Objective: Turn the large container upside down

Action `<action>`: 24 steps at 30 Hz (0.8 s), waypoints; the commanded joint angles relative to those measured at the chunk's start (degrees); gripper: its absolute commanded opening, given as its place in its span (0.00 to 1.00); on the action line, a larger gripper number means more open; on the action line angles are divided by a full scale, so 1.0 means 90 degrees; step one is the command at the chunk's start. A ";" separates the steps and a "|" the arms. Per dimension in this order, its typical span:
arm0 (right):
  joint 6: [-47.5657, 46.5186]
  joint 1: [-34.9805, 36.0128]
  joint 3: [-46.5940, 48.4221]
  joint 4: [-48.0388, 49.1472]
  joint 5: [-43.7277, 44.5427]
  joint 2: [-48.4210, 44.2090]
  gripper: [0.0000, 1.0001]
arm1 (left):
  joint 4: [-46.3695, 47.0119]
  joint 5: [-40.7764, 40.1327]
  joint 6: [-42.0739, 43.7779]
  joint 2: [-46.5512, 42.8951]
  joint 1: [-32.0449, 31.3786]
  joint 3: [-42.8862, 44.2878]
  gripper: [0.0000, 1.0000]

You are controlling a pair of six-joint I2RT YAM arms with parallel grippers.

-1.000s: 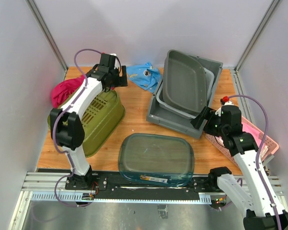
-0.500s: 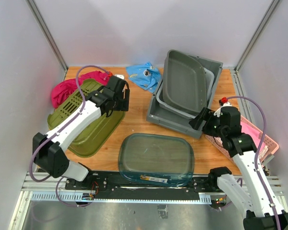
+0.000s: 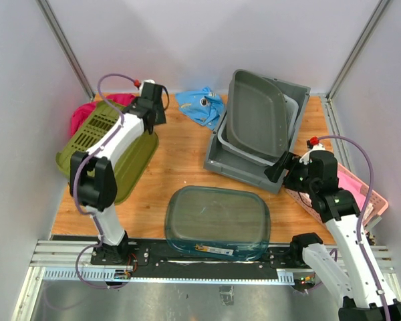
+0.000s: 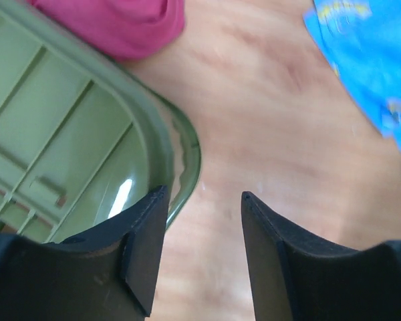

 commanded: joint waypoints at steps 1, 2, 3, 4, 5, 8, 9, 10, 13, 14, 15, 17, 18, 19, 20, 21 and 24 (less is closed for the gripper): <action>-0.0204 0.0124 0.0236 -0.0318 0.0262 -0.0079 0.81 | 0.0210 0.0265 0.0141 0.1297 0.0845 0.1363 0.54; -0.0231 0.0121 0.0262 -0.0345 0.0306 -0.0090 0.81 | 0.0134 0.0262 0.0212 0.1645 0.0893 0.1820 0.56; -0.0252 0.0125 0.0281 -0.0377 0.0340 -0.0102 0.81 | 0.0023 0.0237 0.0288 0.1978 0.0908 0.2348 0.60; -0.0273 0.0119 0.0291 -0.0388 0.0361 -0.0112 0.81 | -0.0122 0.0250 0.0343 0.2298 0.0914 0.2879 0.65; -0.0285 0.0120 0.0304 -0.0389 0.0370 -0.0115 0.81 | -0.0274 0.0385 0.0380 0.2577 0.0915 0.3380 0.69; -0.0285 0.0125 0.0345 -0.0445 0.0376 -0.0087 0.81 | -0.0535 0.1070 0.0318 0.2867 0.0898 0.4386 0.83; -0.0279 0.0122 0.0346 -0.0450 0.0398 -0.0077 0.81 | -0.0534 0.1266 0.0246 0.2751 0.0885 0.4444 0.86; -0.0267 0.0122 0.0328 -0.0452 0.0418 -0.0085 0.81 | -0.0529 0.1402 0.0184 0.2552 0.0820 0.4407 0.89; -0.0252 0.0123 0.0257 -0.0388 0.0509 -0.0060 0.82 | -0.0551 0.1309 0.0222 0.1715 0.0533 0.3833 0.91; -0.0250 0.0118 0.0225 -0.0343 0.0507 -0.0036 0.81 | -0.0534 0.1245 0.0237 0.1317 0.0413 0.3459 0.92; -0.0242 0.0121 0.0201 -0.0286 0.0496 0.0000 0.81 | -0.0545 0.1159 0.0275 0.0798 0.0282 0.3069 0.93; -0.0248 0.0125 0.0149 -0.0185 0.0442 0.0106 0.82 | -0.0659 0.0801 0.0295 0.0034 0.0029 0.2222 0.93; -0.0269 0.0123 0.0140 -0.0128 0.0412 0.0176 0.81 | -0.0747 0.0645 0.0203 -0.0386 -0.0030 0.1616 0.94; -0.0287 0.0122 0.0143 -0.0091 0.0373 0.0252 0.82 | -0.0846 0.0485 0.0035 -0.0837 -0.0041 0.1130 0.94; -0.0307 0.0118 0.0144 -0.0047 0.0361 0.0325 0.82 | -0.0965 0.0303 -0.0142 -0.1334 -0.0051 0.0638 0.95; -0.0327 0.0117 0.0152 -0.0016 0.0337 0.0394 0.82 | -0.1130 0.0070 -0.0349 -0.1813 -0.0045 0.0217 0.96; -0.0379 0.0123 0.0134 0.0174 0.0230 0.0573 0.82 | -0.1974 -0.0597 -0.1164 -0.3157 -0.0033 -0.0748 0.99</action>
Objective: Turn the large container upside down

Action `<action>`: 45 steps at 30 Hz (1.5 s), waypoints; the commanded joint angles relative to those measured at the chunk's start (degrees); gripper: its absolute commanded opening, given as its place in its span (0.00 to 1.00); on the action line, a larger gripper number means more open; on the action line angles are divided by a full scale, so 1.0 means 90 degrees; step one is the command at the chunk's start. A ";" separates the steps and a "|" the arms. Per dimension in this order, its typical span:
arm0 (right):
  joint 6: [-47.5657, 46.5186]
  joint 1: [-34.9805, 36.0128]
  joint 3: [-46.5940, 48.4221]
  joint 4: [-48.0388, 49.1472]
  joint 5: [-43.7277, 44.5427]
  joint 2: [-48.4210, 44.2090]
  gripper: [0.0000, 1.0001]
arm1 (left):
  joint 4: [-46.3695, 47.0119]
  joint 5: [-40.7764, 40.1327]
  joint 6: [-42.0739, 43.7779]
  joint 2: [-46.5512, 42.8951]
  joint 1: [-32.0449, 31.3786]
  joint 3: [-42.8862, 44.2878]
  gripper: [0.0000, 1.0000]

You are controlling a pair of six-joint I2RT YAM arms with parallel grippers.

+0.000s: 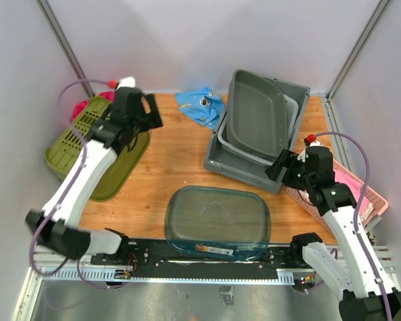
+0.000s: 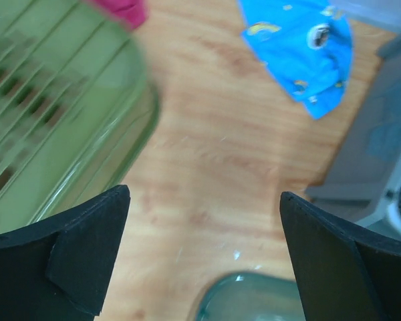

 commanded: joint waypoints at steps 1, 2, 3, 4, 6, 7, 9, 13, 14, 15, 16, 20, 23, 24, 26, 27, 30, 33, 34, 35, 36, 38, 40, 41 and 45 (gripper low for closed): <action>-0.0186 0.0121 -0.0002 0.0402 -0.0173 0.0244 0.82 | -0.1467 -0.1244 -0.1295 -0.1504 0.0164 -0.1208 0.99; -0.0190 0.0128 -0.0021 0.0482 -0.0228 0.0302 0.81 | -0.1833 -0.1307 -0.1601 -0.1828 0.0212 -0.1363 0.99; -0.0183 0.0124 -0.0034 0.0554 -0.0298 0.0375 0.81 | -0.2203 -0.1341 -0.2011 -0.2116 0.0250 -0.1492 0.99; -0.0169 0.0123 -0.0042 0.0626 -0.0371 0.0446 0.82 | -0.2528 -0.1363 -0.2286 -0.2374 0.0315 -0.1600 0.99; -0.0140 0.0130 -0.0048 0.0737 -0.0540 0.0621 0.81 | -0.3273 -0.1532 -0.2793 -0.2791 0.0559 -0.1736 0.99; -0.0128 0.0121 -0.0045 0.0785 -0.0617 0.0675 0.81 | -0.3539 -0.1641 -0.2999 -0.2966 0.0699 -0.1793 0.99; -0.0125 0.0125 -0.0053 0.0853 -0.0739 0.0739 0.81 | -0.3868 -0.1831 -0.3300 -0.3309 0.0980 -0.1946 0.99; -0.0174 0.0130 -0.0079 0.0844 -0.0759 0.0673 0.81 | -0.3988 -0.1894 -0.3549 -0.3475 0.1599 -0.2320 0.99; -0.0173 0.0133 -0.0072 0.0823 -0.0754 0.0657 0.82 | -0.3895 -0.1792 -0.3514 -0.3485 0.1772 -0.2418 0.99; -0.0181 0.0137 -0.0062 0.0791 -0.0770 0.0641 0.82 | -0.3771 -0.1636 -0.3467 -0.3491 0.1936 -0.2553 0.99; -0.0192 0.0142 -0.0053 0.0761 -0.0780 0.0614 0.82 | -0.3597 -0.1539 -0.3388 -0.3503 0.2109 -0.2671 0.99; -0.0236 0.0150 -0.0023 0.0632 -0.0773 0.0530 0.82 | -0.2852 -0.0951 -0.2804 -0.3570 0.3271 -0.3135 0.99; -0.0309 0.0144 0.0021 0.0508 -0.0735 0.0470 0.82 | -0.2251 -0.0312 -0.2159 -0.3555 0.4313 -0.3332 0.99; -0.0337 0.0144 0.0034 0.0457 -0.0717 0.0453 0.82 | -0.2052 -0.0047 -0.1984 -0.3555 0.4580 -0.3376 0.99; -0.0379 0.0148 0.0050 0.0385 -0.0677 0.0425 0.82 | -0.1768 0.0411 -0.1797 -0.3535 0.4910 -0.3417 0.99; -0.0386 0.0145 0.0044 0.0369 -0.0671 0.0420 0.82 | -0.1646 0.0542 -0.1763 -0.3526 0.4964 -0.3433 0.99; -0.0383 0.0150 0.0015 0.0356 -0.0660 0.0410 0.82 | -0.1249 0.0754 -0.1661 -0.3503 0.5013 -0.3570 0.99; -0.0355 0.0147 0.0010 0.0371 -0.0669 0.0410 0.82 | -0.0829 0.1093 -0.1534 -0.3443 0.5074 -0.3783 0.99; -0.0353 0.0147 0.0008 0.0375 -0.0665 0.0417 0.82 | -0.0598 0.1315 -0.1447 -0.3444 0.5078 -0.3892 0.99; -0.0364 0.0152 0.0017 0.0376 -0.0661 0.0419 0.82 | -0.0347 0.1671 -0.1300 -0.3408 0.5093 -0.4035 0.99; -0.0367 0.0145 0.0025 0.0376 -0.0660 0.0424 0.82 | -0.0202 0.2086 -0.1173 -0.3316 0.5094 -0.4074 0.99; -0.0382 0.0147 0.0045 0.0376 -0.0660 0.0429 0.82 | -0.0080 0.2519 -0.1015 -0.3134 0.5091 -0.4129 0.99; -0.0387 0.0144 0.0043 0.0376 -0.0650 0.0425 0.82 | 0.0114 0.2991 -0.0935 -0.3149 0.5091 -0.4257 0.99; -0.0380 0.0152 0.0041 0.0376 -0.0643 0.0420 0.82 | 0.0269 0.3258 -0.0896 -0.3202 0.5094 -0.4335 0.99; -0.0302 0.0149 -0.0005 0.0435 -0.0657 0.0422 0.82 | 0.0686 0.4204 -0.0740 -0.3191 0.5081 -0.4519 0.99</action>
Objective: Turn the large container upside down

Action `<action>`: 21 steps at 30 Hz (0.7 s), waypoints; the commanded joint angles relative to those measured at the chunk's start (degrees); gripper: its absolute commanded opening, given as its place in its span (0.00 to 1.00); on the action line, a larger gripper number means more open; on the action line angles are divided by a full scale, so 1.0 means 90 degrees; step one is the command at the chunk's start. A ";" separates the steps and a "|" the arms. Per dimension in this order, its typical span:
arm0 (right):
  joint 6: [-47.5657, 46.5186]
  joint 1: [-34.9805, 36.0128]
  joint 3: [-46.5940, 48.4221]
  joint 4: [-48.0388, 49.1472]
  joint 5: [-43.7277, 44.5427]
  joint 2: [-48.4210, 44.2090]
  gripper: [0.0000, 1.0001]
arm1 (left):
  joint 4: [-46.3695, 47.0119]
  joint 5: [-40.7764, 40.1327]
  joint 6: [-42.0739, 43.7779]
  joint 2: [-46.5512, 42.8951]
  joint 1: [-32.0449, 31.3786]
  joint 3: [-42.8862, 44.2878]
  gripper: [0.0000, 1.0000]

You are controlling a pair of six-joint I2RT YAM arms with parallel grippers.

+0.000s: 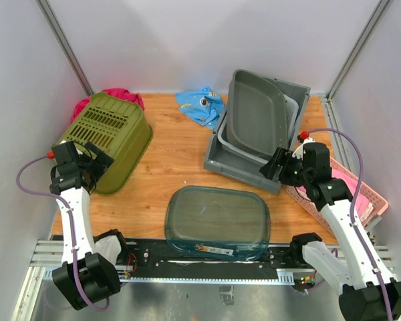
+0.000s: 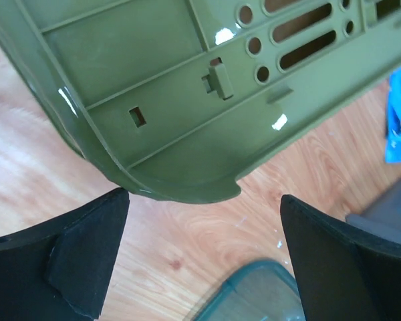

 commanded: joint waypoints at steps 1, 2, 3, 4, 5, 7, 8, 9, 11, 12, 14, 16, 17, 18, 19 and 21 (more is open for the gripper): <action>-0.0003 0.0150 -0.0008 0.0021 0.0012 -0.0056 0.82 | 0.0951 0.1618 0.0391 0.0035 0.0018 -0.0194 0.99; 0.0020 0.0147 -0.0023 0.0044 -0.0003 -0.0061 0.82 | 0.1048 0.1794 0.0430 0.0112 0.0011 -0.0243 0.99; 0.0044 0.0147 -0.0032 0.0064 -0.0016 -0.0066 0.82 | 0.1165 0.1938 0.0461 0.0196 0.0003 -0.0283 0.99; 0.0063 0.0149 -0.0041 0.0076 -0.0019 -0.0066 0.82 | 0.1307 0.2050 0.0477 0.0289 -0.0047 -0.0317 0.99; 0.0081 0.0149 -0.0041 0.0085 -0.0028 -0.0066 0.82 | 0.1423 0.2051 0.0480 0.0393 -0.0141 -0.0324 0.99; 0.0098 0.0150 -0.0045 0.0078 -0.0034 -0.0080 0.82 | 0.1669 0.1932 0.0450 0.0611 -0.0458 -0.0271 0.99; 0.0094 0.0145 -0.0041 0.0078 -0.0033 -0.0099 0.82 | 0.1788 0.1880 0.0393 0.0779 -0.0635 -0.0223 0.99; 0.0106 0.0144 -0.0045 0.0078 -0.0029 -0.0134 0.82 | 0.1925 0.1820 0.0327 0.0923 -0.0845 -0.0161 0.99; 0.0120 0.0146 -0.0049 0.0054 0.0003 -0.0193 0.82 | 0.2169 0.1617 0.0230 0.1233 -0.1287 -0.0001 0.99; 0.0125 0.0143 -0.0048 0.0029 0.0017 -0.0227 0.82 | 0.2288 0.1533 0.0181 0.1392 -0.1476 0.0087 0.99; 0.0134 0.0145 -0.0029 -0.0038 0.0059 -0.0288 0.82 | 0.2581 0.1481 0.0100 0.1737 -0.1746 0.0243 0.99; 0.0131 0.0144 0.0001 -0.0110 0.0100 -0.0341 0.82 | 0.2787 0.1433 0.0076 0.2110 -0.1898 0.0481 0.99; 0.0123 0.0136 0.0026 -0.0164 0.0125 -0.0369 0.82 | 0.2879 0.1423 0.0100 0.2311 -0.1910 0.0597 0.99; 0.0112 0.0135 0.0046 -0.0223 0.0158 -0.0390 0.82 | 0.2932 0.1378 0.0121 0.2487 -0.1918 0.0729 0.99; 0.0096 0.0137 0.0078 -0.0267 0.0188 -0.0413 0.82 | 0.2972 0.1335 0.0171 0.2665 -0.1917 0.0859 0.99; 0.0070 0.0142 0.0099 -0.0356 0.0239 -0.0462 0.82 | 0.2981 0.1189 0.0302 0.2986 -0.1916 0.1149 0.99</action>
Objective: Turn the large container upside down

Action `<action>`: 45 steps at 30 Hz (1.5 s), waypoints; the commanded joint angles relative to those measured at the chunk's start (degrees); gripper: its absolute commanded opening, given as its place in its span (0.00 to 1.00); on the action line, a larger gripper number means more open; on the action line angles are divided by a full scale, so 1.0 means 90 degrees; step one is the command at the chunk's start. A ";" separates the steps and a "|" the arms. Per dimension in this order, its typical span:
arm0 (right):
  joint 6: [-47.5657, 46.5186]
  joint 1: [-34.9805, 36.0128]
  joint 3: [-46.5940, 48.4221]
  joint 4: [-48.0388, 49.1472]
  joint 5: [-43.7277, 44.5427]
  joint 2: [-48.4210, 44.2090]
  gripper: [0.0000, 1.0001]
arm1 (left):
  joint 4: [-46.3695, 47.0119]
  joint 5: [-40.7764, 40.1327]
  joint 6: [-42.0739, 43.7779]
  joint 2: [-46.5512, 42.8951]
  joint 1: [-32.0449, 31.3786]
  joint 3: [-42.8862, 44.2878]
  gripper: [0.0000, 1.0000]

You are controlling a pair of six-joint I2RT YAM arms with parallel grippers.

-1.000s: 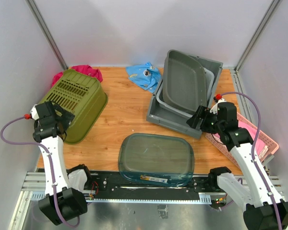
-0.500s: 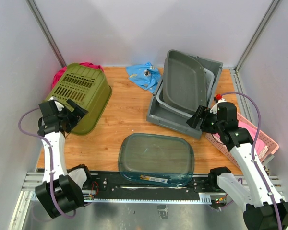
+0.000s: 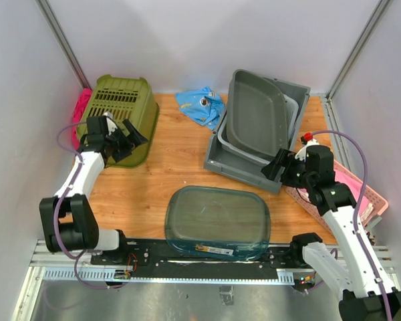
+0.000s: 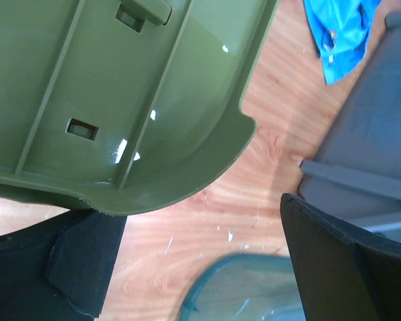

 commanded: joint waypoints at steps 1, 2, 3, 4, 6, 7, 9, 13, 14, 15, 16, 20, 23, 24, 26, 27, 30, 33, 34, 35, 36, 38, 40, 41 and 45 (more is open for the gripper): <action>-0.0025 0.0141 0.0110 -0.0307 0.0203 -0.0154 0.82 | 0.0771 -0.0343 0.0240 0.0573 0.0000 0.0740 0.99; -0.0030 0.0140 0.0116 -0.0333 0.0230 -0.0173 0.82 | 0.0773 -0.0393 0.0282 0.0682 0.0000 0.0861 0.99; -0.0040 0.0135 0.0116 -0.0355 0.0249 -0.0189 0.82 | 0.0779 -0.0432 0.0338 0.0802 -0.0001 0.0988 0.99; -0.0042 0.0142 0.0124 -0.0367 0.0257 -0.0206 0.82 | 0.0748 -0.0515 0.0389 0.0908 0.0000 0.1110 0.99; -0.0027 0.0137 0.0125 -0.0378 0.0263 -0.0212 0.82 | 0.0680 -0.0716 0.0495 0.1081 0.0000 0.1347 0.99; -0.0020 0.0136 0.0121 -0.0376 0.0267 -0.0212 0.82 | 0.0647 -0.0786 0.0545 0.1159 -0.0006 0.1459 0.99; -0.0014 0.0134 0.0130 -0.0381 0.0277 -0.0198 0.82 | 0.0544 -0.0816 0.0632 0.1297 -0.0001 0.1674 0.99; -0.0002 0.0140 0.0123 -0.0387 0.0332 -0.0210 0.82 | 0.0412 -0.0806 0.0710 0.1218 -0.0002 0.1848 0.99; -0.0009 0.0137 0.0124 -0.0383 0.0345 -0.0207 0.82 | 0.0361 -0.0751 0.0729 0.1135 -0.0035 0.1867 0.99; -0.0005 0.0137 0.0126 -0.0387 0.0350 -0.0202 0.82 | 0.0299 -0.0714 0.0773 0.1029 -0.0108 0.1882 0.99; 0.0002 0.0136 0.0133 -0.0386 0.0356 -0.0190 0.82 | 0.0188 -0.0747 0.0851 0.0918 -0.0219 0.1921 0.99; 0.0036 0.0137 0.0140 -0.0345 0.0319 -0.0086 0.82 | -0.0449 -0.1566 0.1262 0.0552 -0.1031 0.2212 0.99; 0.0064 0.0135 0.0148 -0.0281 0.0222 0.0050 0.83 | -0.0821 -0.1883 0.1350 0.0526 -0.1462 0.2413 0.99; 0.0074 0.0139 0.0163 -0.0274 0.0185 0.0083 0.83 | -0.0909 -0.1911 0.1361 0.0544 -0.1547 0.2444 0.99; 0.0075 0.0139 0.0178 -0.0274 0.0168 0.0119 0.83 | -0.0956 -0.2017 0.1393 0.0596 -0.1679 0.2498 0.99; 0.0069 0.0135 0.0192 -0.0274 0.0180 0.0122 0.83 | -0.0957 -0.2071 0.1403 0.0647 -0.1740 0.2559 0.99; 0.0093 0.0142 0.0179 -0.0246 0.0216 0.0128 0.83 | -0.0961 -0.2183 0.1452 0.1119 -0.2049 0.3057 0.99; 0.0130 0.0138 0.0199 -0.0235 0.0208 0.0200 0.83 | -0.0956 -0.2686 0.1529 0.1944 -0.2493 0.3987 0.99; 0.0153 0.0139 0.0213 -0.0233 0.0202 0.0215 0.83 | -0.0985 -0.2850 0.1566 0.2321 -0.2592 0.4334 0.99; 0.0178 0.0144 0.0226 -0.0235 0.0188 0.0217 0.83 | -0.1021 -0.2930 0.1602 0.2712 -0.2656 0.4728 0.99; 0.0203 0.0139 0.0229 -0.0235 0.0186 0.0210 0.83 | -0.1076 -0.2964 0.1659 0.3112 -0.2723 0.5115 0.99; 0.0215 0.0142 0.0254 -0.0248 0.0202 0.0167 0.83 | -0.1283 -0.3088 0.1739 0.3920 -0.2778 0.5942 0.99; 0.0213 0.0138 0.0319 -0.0334 0.0294 0.0123 0.83 | -0.1479 -0.3346 0.1840 0.4654 -0.2775 0.6707 0.99; 0.0192 0.0137 0.0353 -0.0390 0.0348 0.0113 0.83 | -0.1533 -0.3538 0.1882 0.5041 -0.2777 0.7002 0.99; 0.0104 0.0142 0.0475 -0.0574 0.0522 0.0127 0.83 | -0.1661 -0.3982 0.2040 0.5843 -0.2666 0.7838 0.99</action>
